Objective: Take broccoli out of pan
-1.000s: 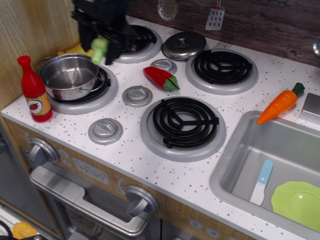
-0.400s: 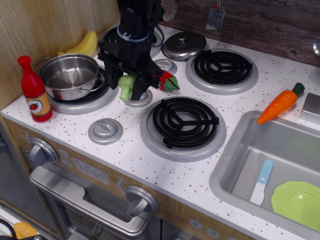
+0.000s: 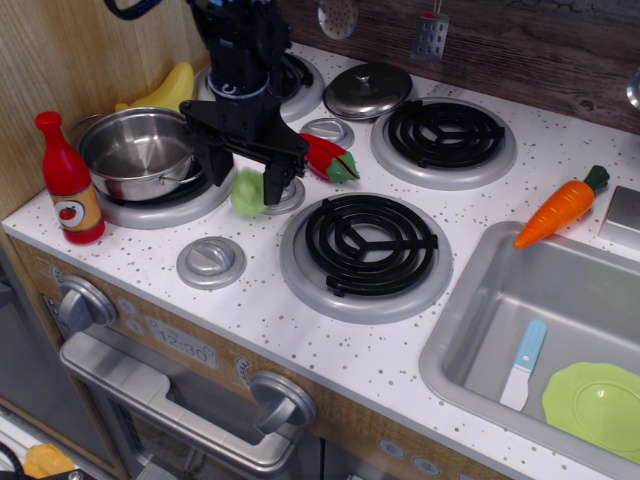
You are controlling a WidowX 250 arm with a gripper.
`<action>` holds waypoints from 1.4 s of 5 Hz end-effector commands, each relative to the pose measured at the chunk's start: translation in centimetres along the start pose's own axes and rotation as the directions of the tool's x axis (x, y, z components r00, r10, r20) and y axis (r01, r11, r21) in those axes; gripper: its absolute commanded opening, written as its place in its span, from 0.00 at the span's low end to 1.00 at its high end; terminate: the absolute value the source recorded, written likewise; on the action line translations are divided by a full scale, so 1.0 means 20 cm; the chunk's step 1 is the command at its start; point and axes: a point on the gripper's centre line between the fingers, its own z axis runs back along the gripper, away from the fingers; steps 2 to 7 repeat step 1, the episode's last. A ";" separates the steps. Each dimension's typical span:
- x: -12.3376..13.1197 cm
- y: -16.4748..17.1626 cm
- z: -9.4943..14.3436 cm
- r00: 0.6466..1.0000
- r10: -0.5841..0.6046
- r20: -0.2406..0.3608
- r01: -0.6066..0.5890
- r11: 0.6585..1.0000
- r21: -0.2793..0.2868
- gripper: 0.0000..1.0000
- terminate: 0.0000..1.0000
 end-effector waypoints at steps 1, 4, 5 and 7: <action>0.02 0.01 0.03 1.000 -0.013 0.026 0.013 1.000 0.002 1.00 1.00; 0.02 0.01 0.03 1.000 -0.013 0.026 0.013 1.000 0.002 1.00 1.00; 0.02 0.01 0.03 1.000 -0.013 0.026 0.013 1.000 0.002 1.00 1.00; 0.02 0.01 0.03 1.000 -0.013 0.026 0.013 1.000 0.002 1.00 1.00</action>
